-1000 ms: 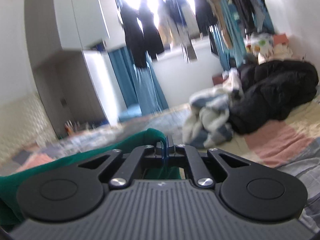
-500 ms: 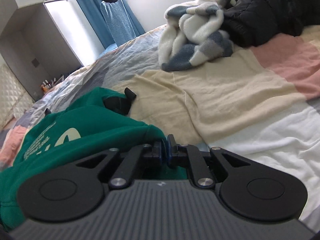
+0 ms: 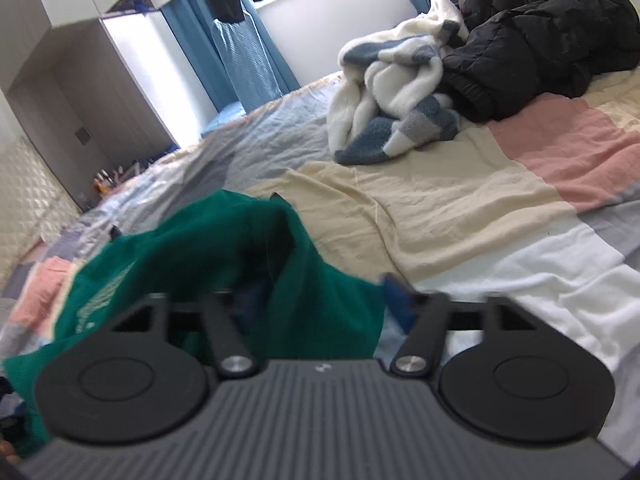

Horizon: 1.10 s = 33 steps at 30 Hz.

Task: Fold large clothes
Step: 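Lift the hoodie with both grippers and shake it out in the air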

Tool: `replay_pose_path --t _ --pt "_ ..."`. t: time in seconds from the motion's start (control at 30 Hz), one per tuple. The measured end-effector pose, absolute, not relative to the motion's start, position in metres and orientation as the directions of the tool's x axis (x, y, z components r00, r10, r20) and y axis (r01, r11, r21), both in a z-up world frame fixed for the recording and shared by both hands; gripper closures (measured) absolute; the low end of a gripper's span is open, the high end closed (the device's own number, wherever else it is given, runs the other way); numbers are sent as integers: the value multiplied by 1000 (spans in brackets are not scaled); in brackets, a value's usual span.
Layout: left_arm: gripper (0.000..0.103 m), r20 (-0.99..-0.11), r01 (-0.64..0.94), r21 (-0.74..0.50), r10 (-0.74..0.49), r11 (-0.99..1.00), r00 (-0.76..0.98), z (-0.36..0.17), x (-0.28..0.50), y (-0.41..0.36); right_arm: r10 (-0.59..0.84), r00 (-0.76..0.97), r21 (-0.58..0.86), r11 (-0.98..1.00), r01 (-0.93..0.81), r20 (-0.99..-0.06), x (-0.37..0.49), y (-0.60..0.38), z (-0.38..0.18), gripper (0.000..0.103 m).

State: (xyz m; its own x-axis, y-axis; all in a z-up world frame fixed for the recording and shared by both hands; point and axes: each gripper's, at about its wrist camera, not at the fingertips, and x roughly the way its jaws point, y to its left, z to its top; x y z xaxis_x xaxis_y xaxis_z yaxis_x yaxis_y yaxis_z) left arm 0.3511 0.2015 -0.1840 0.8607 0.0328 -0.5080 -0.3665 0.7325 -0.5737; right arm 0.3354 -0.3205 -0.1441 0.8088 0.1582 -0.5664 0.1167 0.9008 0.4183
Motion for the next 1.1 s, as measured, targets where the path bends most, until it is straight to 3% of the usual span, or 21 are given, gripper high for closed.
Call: replay_pose_path --t 0.07,0.33,0.5,0.67,0.93,1.0,1.03,1.1 --pt "31 -494 -348 -567 30 747 869 -178 340 197 185 817 445 890 96 -546 323 -320 -139 28" --pt "29 -417 -242 -593 -36 768 908 -157 296 180 231 886 467 884 -19 -402 275 -305 -111 27" --pt "29 -373 -152 -659 -145 736 916 -160 294 176 378 864 531 832 -161 -331 274 -289 -106 26" --pt "28 -378 -138 -722 -219 678 900 -173 307 175 497 797 586 777 -231 -345 298 -260 -126 26" --pt "19 -418 -188 -768 -257 612 871 -196 329 183 523 720 574 791 -211 -456 343 -223 -163 28" --pt "16 -425 -202 -773 -255 601 869 -200 334 186 545 695 587 780 -216 -468 343 -222 -170 40" --pt "15 -429 -209 -775 -254 596 867 -202 336 186 559 686 596 771 -224 -465 343 -221 -170 57" --pt "13 -429 -210 -786 -267 582 863 -204 339 188 585 684 617 747 -247 -435 342 -224 -166 66"
